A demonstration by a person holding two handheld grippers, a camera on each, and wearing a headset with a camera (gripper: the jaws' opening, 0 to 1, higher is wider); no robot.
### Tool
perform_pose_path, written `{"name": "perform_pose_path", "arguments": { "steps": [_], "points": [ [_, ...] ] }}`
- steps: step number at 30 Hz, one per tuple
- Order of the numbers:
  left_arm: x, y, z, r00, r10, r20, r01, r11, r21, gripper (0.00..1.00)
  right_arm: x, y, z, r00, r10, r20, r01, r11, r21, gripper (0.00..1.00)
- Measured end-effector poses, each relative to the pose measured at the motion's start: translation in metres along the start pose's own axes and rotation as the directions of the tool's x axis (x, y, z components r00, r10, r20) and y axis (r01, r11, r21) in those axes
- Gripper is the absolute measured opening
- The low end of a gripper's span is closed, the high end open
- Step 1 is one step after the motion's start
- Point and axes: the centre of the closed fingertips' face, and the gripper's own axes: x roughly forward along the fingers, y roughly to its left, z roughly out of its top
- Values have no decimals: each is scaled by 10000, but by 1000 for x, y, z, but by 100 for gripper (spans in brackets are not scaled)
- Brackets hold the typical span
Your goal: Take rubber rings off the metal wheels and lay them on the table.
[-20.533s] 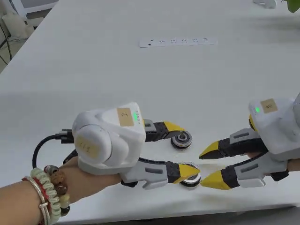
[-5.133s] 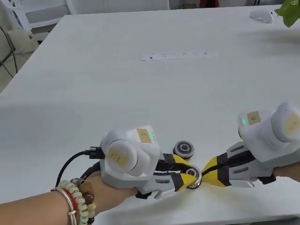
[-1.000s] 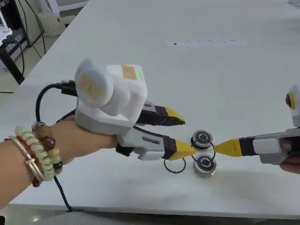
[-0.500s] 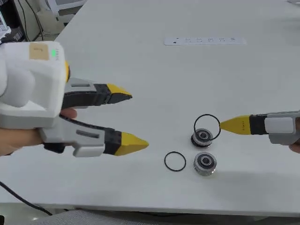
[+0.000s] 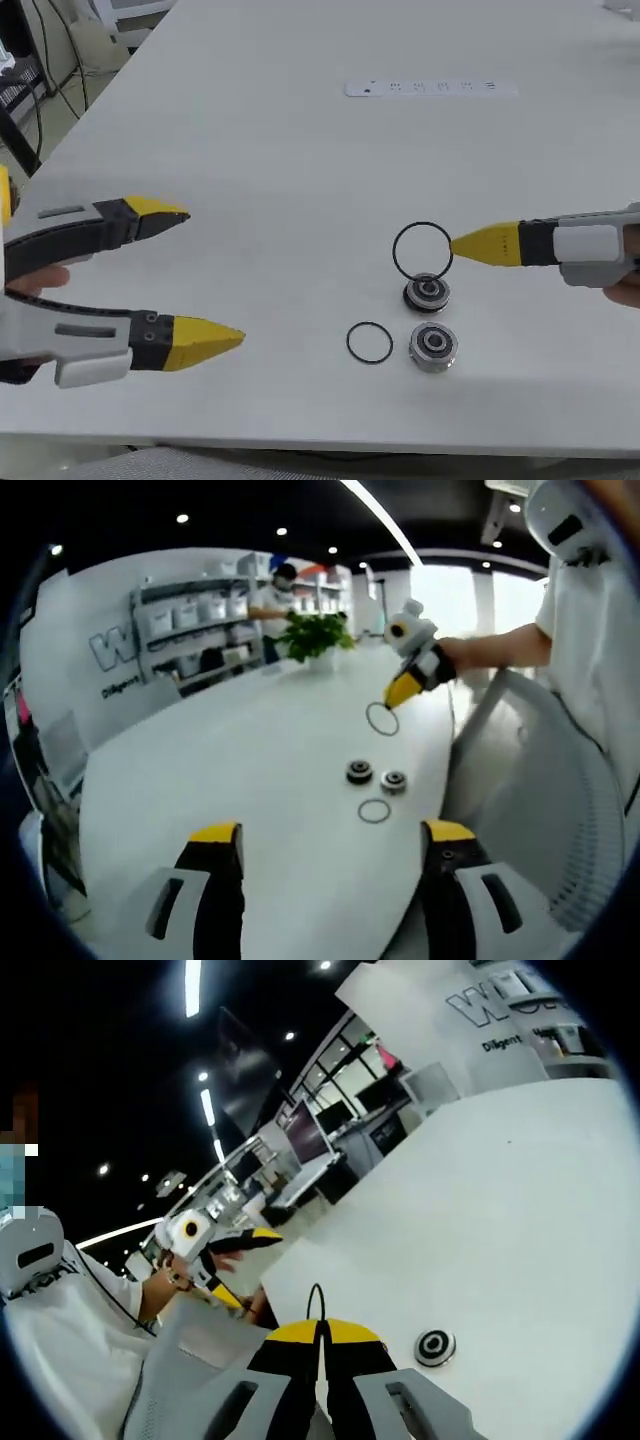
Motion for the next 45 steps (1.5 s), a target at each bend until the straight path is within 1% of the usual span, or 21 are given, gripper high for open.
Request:
{"name": "perform_pose_path", "arguments": {
  "steps": [2,5,8,12,15,21,24,30,33,38,45],
  "points": [
    [-3,1,-5,9999,120,-16,-120,9998,-158,73,5,3,1,9999,114,-73,-114,9999,-94,0],
    [-6,1,-10,9995,312,41,-310,9986,-424,73,12,6,1,9995,216,-209,-220,9996,-190,0],
    [-9,-1,-15,9992,392,52,-388,9976,-572,73,19,8,-1,9988,302,-374,-313,9991,-287,0],
    [-13,-1,-25,9986,502,-136,-510,9963,-691,74,29,12,-5,9972,368,-652,-394,9984,-400,0],
    [-15,-1,-32,9982,521,-293,-539,9965,-632,74,38,13,-13,9937,386,-1053,-437,9980,-465,0],
    [-19,0,-39,9978,487,-439,-517,9963,-692,75,51,15,-26,9853,494,-1636,-586,9969,-520,0],
    [-19,0,-39,9978,503,-423,-533,9959,-735,74,59,12,-37,9765,377,-2120,-515,9969,-599,0],
    [-19,0,-36,9978,555,-372,-582,9955,-749,75,69,6,-55,9603,178,-2784,-371,9973,-642,0],
    [-18,1,-36,9977,564,-369,-590,9955,-742,74,73,2,-65,9489,40,-3156,-279,9971,-714,0],
    [-18,1,-36,9976,576,-386,-605,9952,-763,74,78,-4,-76,9362,-142,-3511,-130,9971,-751,0],
    [-20,2,-38,9974,593,-420,-624,9950,-775,74,81,-12,-83,9260,-331,-3760,52,9972,-750,0]
  ]
}}
